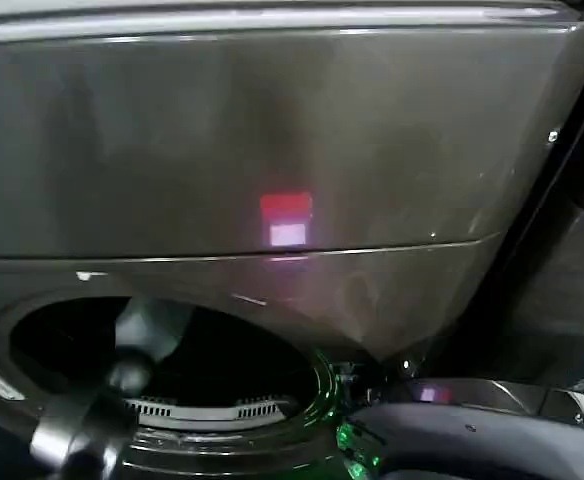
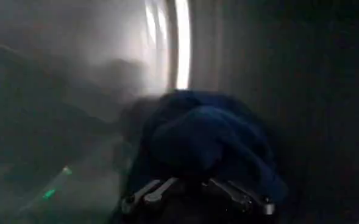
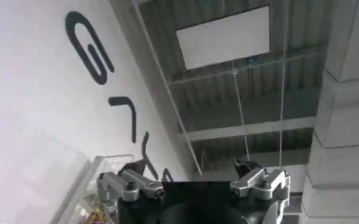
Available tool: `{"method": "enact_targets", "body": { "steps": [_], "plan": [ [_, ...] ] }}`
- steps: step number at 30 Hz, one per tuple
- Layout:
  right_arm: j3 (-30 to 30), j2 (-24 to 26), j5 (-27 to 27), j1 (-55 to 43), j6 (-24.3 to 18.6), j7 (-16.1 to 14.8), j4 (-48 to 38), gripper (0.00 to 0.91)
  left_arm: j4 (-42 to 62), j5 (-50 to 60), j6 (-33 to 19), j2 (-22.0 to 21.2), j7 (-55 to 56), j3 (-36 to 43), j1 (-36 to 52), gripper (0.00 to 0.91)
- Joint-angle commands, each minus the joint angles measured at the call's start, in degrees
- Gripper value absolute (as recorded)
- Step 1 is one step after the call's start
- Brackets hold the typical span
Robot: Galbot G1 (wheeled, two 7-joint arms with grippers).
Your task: Grasp the clothes from the dryer.
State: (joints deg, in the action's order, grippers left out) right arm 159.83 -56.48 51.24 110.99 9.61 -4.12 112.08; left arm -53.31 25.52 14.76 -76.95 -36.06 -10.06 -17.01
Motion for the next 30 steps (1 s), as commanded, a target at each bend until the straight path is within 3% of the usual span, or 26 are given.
{"method": "enact_targets", "body": {
  "steps": [1, 4, 6, 12, 16, 30],
  "plan": [
    [-0.6, 0.2, -2.4, -0.3, 0.5, -0.8, 0.3, 0.907, -26.6, -15.8, 0.6, -0.9, 21.0, -10.7, -20.0, 0.0],
    [-0.5, 0.6, -3.2, -0.4, 0.8, -0.7, 0.7, 0.907, -28.5, -18.6, -4.0, -1.7, 27.6, -12.0, -22.7, 0.0],
    [-0.3, 0.8, -3.7, -0.1, 0.5, -0.6, 0.6, 0.907, -28.3, -19.9, -10.3, -2.0, 31.5, -11.9, -23.5, 0.0],
    [0.0, 0.9, -3.7, 0.0, -0.1, -0.5, 0.6, 0.907, -28.2, -21.6, -17.0, -4.8, 40.6, -13.3, -25.3, 0.0],
    [0.6, 0.9, -3.1, -0.6, 1.0, -1.2, 0.6, 0.907, -28.1, -21.8, -16.8, -6.6, 45.1, -14.6, -26.1, 0.0],
    [0.9, 1.0, -2.9, 0.0, -0.9, -0.8, -0.5, 0.907, -28.9, -20.4, -16.7, -7.6, 43.3, -13.6, -26.3, 0.0]
  ]
}}
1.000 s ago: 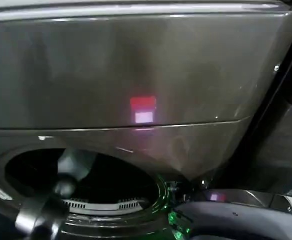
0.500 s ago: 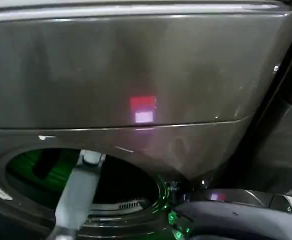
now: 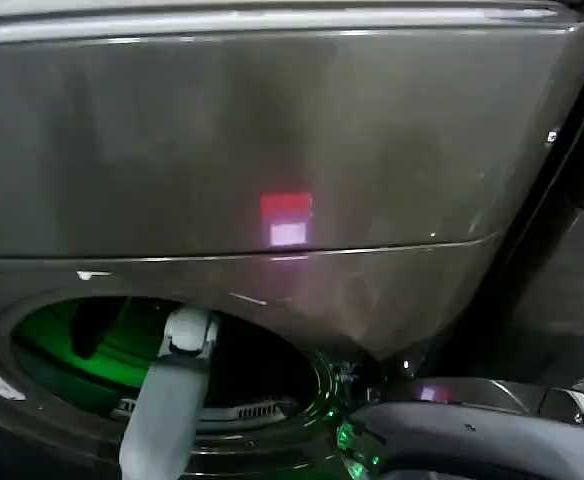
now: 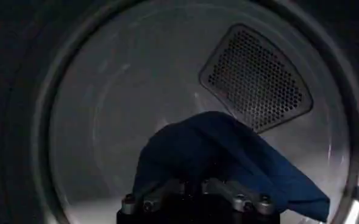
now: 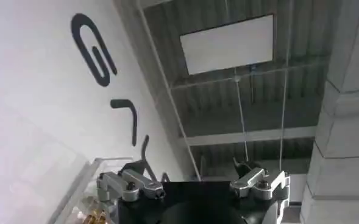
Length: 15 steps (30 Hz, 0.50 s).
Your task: Grasp the clothes from the dryer.
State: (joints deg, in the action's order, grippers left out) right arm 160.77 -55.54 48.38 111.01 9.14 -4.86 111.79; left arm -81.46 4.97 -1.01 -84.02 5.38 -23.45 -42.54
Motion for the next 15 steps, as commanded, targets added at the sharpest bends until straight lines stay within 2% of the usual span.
{"method": "enact_targets", "body": {
  "steps": [1, 15],
  "plan": [
    [-0.1, 0.0, 0.1, -0.2, -0.4, -0.3, -0.1, 0.907, -0.7, 0.1, -0.8, -0.6, 1.8, -0.2, -0.8, 0.0],
    [0.9, 0.3, 0.2, -0.1, 1.5, -1.0, 0.3, 0.907, -0.8, 0.3, 0.3, -0.2, 1.8, -0.2, -0.4, 0.0]
  ]
}}
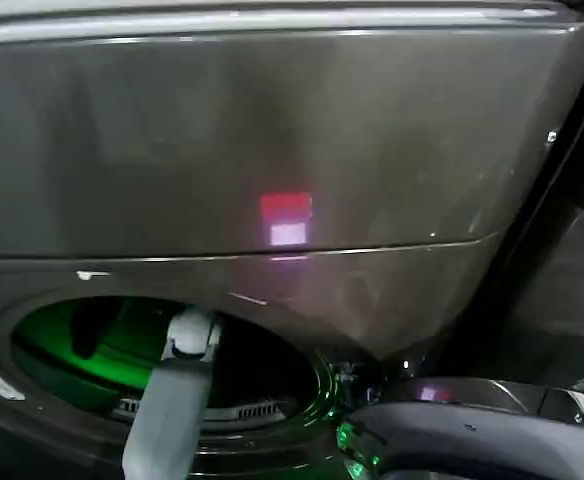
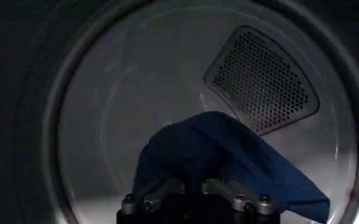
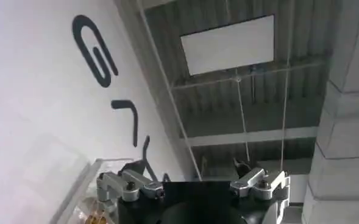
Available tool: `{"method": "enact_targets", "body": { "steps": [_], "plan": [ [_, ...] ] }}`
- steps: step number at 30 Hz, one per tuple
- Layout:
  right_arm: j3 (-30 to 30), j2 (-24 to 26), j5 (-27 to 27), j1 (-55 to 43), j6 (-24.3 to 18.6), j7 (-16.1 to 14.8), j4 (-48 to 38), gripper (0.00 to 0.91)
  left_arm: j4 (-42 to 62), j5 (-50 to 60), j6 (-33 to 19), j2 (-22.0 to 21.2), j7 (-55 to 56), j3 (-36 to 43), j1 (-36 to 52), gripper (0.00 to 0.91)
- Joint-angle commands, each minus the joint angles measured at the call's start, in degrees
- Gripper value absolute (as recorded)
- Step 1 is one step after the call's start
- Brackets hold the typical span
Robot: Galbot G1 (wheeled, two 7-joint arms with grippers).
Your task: Grasp the clothes from the dryer.
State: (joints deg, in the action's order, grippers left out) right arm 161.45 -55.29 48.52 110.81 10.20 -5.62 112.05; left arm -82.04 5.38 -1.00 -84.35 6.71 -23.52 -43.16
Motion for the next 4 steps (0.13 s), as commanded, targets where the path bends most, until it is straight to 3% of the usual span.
{"method": "enact_targets", "body": {
  "steps": [1, 4],
  "plan": [
    [0.2, 0.1, 0.1, 0.1, 0.5, -0.3, 0.1, 0.907, -0.2, -0.1, 0.4, 0.1, 0.5, -0.1, 0.2, 0.0],
    [0.4, 0.0, 0.1, 0.2, 0.6, -0.4, 0.2, 0.907, -0.4, -0.1, 0.5, 0.3, 0.4, -0.1, 0.1, 0.0]
  ]
}}
